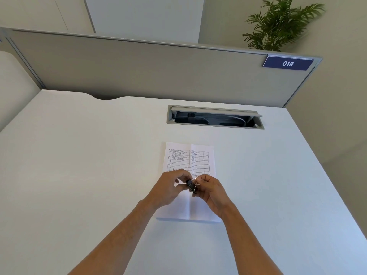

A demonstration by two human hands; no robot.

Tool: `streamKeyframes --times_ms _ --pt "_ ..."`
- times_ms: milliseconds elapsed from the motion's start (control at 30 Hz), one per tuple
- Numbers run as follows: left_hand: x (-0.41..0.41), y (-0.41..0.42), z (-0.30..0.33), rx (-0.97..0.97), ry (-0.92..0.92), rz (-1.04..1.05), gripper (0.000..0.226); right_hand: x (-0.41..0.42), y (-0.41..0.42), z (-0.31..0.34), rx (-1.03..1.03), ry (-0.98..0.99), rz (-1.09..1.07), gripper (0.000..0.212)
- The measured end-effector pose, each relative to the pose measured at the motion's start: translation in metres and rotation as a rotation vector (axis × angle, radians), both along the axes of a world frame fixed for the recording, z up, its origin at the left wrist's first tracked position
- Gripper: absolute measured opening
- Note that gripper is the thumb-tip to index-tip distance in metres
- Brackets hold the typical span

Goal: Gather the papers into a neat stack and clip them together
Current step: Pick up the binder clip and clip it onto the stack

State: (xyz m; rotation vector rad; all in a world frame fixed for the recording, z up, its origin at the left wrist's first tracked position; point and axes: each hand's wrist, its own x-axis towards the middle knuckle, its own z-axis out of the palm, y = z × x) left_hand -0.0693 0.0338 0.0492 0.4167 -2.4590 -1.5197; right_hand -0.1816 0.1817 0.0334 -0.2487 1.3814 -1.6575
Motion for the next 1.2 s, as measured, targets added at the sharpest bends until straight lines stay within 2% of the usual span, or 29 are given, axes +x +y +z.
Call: streamKeyframes --times_ms 100,233,400,567,933,1100,1200 --pt "0.001 -0.002 -0.001 0.002 0.020 0.004 0.036 -0.003 0.001 0.001 -0.016 -0.001 0.059 0.015" --pt "0.001 -0.003 -0.004 -0.007 0.037 -0.012 0.031 -0.007 0.002 0.002 -0.026 0.019 0.110 0.020" --pt "0.000 -0.002 -0.003 -0.002 0.046 -0.012 0.042 -0.012 0.003 0.005 -0.029 0.029 0.156 0.024" --pt "-0.002 -0.002 -0.006 0.011 0.033 -0.021 0.031 -0.016 0.002 0.002 -0.015 0.014 0.167 0.011" --pt "-0.009 -0.004 -0.007 -0.065 -0.006 -0.122 0.036 -0.038 0.005 0.006 0.114 0.034 0.411 0.043" --pt "-0.012 -0.006 -0.009 -0.047 0.013 -0.112 0.034 -0.040 0.002 0.006 0.111 0.089 0.387 0.041" --pt "-0.014 -0.003 -0.011 -0.017 0.076 0.001 0.030 -0.039 0.003 0.001 0.066 0.110 0.257 0.037"
